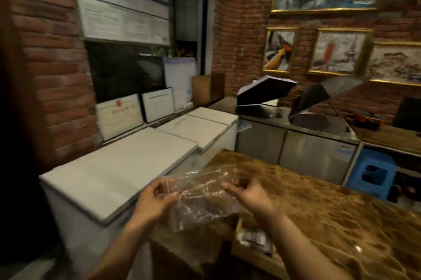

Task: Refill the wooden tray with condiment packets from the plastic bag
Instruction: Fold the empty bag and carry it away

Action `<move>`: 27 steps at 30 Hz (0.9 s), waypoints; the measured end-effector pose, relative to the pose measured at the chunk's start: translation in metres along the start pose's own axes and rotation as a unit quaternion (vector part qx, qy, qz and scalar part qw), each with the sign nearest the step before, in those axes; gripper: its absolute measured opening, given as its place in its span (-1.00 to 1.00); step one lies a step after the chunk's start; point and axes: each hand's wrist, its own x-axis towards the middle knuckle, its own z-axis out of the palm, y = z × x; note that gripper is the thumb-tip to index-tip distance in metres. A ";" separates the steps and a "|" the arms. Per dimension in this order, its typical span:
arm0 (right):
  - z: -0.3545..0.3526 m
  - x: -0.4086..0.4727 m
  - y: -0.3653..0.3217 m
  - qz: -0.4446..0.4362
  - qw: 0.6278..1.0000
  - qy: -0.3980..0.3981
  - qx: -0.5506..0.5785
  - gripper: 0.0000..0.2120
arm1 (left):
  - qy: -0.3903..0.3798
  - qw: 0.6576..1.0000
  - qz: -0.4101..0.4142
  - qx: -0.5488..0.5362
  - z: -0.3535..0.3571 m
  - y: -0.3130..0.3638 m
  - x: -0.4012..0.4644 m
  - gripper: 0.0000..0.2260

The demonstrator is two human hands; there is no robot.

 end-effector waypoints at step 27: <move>0.501 -0.046 0.078 0.167 0.900 -0.400 -0.039 -0.75 | 0.438 0.838 -0.271 -0.178 -0.335 -0.233 -0.222 -0.37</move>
